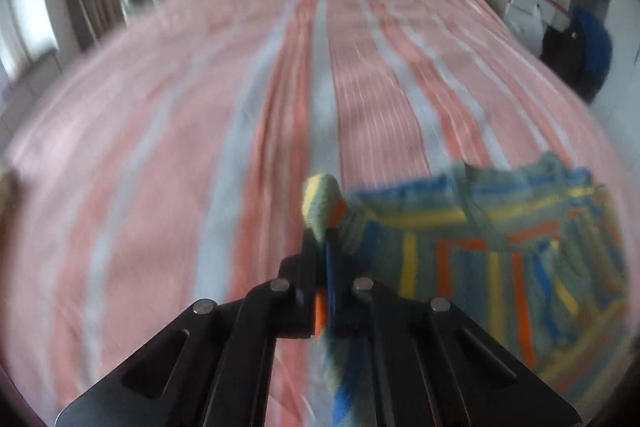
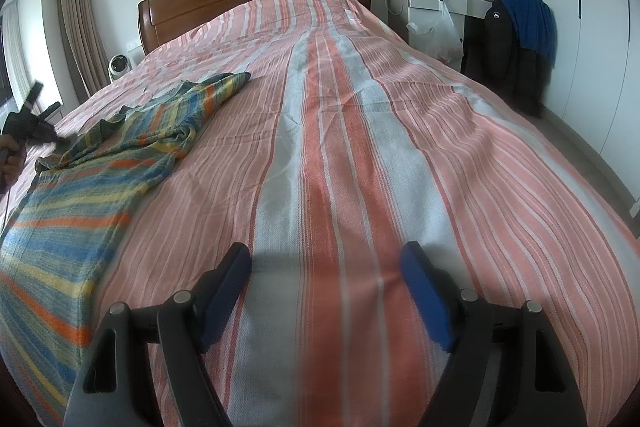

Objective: Fold small clothes

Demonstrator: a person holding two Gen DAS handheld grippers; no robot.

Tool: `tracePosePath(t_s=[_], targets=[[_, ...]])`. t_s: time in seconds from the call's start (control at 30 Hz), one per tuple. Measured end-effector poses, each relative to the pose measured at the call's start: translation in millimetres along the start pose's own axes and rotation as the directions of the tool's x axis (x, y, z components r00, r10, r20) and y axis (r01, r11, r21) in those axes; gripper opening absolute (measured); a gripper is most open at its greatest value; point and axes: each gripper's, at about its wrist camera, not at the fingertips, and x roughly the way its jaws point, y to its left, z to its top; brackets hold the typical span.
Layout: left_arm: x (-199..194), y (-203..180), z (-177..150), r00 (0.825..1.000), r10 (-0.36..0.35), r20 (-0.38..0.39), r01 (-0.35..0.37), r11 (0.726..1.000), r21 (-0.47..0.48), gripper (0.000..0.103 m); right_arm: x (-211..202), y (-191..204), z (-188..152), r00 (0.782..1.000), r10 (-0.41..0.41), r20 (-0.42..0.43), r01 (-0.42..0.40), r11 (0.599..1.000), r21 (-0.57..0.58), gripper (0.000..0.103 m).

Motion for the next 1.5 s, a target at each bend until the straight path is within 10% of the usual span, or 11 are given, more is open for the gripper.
tracePosePath(t_s=[0.1,0.23,0.37,0.5,0.6,0.8,0.87,1.13,1.23,1.4,1.5], targets=[[26,-11,-10,0.991,0.021,-0.130,-0.014,0.998,0.055,0.009,-1,1,-1,1.000,0.000,-0.001,0.000,1.000,-0.001,0.078],[2,-7,-23,0.995,0.074,-0.071,-0.072,0.997,0.036,0.074,0,1,-1,1.000,0.002,0.000,-0.002,1.000,0.000,0.078],[-36,-11,-41,1.000,-0.011,-0.008,0.011,0.999,0.037,0.076,1,0,0,1.000,0.005,-0.011,-0.005,1.000,0.000,0.078],[-3,-33,-76,0.982,0.133,-0.132,-0.104,0.973,0.208,0.072,-5,21,24,0.993,-0.023,-0.117,0.008,0.992,-0.126,0.076],[-3,-21,-83,0.990,0.092,-0.105,-0.080,0.990,0.117,0.074,-28,61,66,0.979,0.129,-0.158,-0.158,0.969,-0.190,0.075],[-52,0,-95,0.997,-0.002,-0.078,0.001,1.000,-0.007,0.075,24,147,147,0.718,0.621,-0.314,-0.581,0.784,0.221,0.059],[-78,5,-114,0.998,-0.017,-0.056,0.018,1.000,0.012,0.075,66,174,159,0.681,0.647,-0.344,-0.577,0.763,0.292,0.052],[-156,50,-196,0.997,-0.075,-0.032,0.073,0.996,-0.049,0.084,163,224,137,0.693,0.560,-0.454,-0.419,0.825,0.380,0.043],[-159,63,-217,0.995,-0.085,-0.050,0.077,0.987,-0.138,0.084,163,231,130,0.673,0.597,-0.437,-0.469,0.801,0.372,0.003],[-173,73,-247,0.992,-0.118,-0.037,0.104,0.959,-0.264,0.084,120,220,128,0.784,0.485,-0.388,-0.419,0.874,0.247,0.002],[-165,65,-249,0.994,-0.091,-0.068,0.070,0.963,-0.260,0.084,134,220,109,0.783,0.410,-0.467,-0.353,0.912,0.208,0.002]])
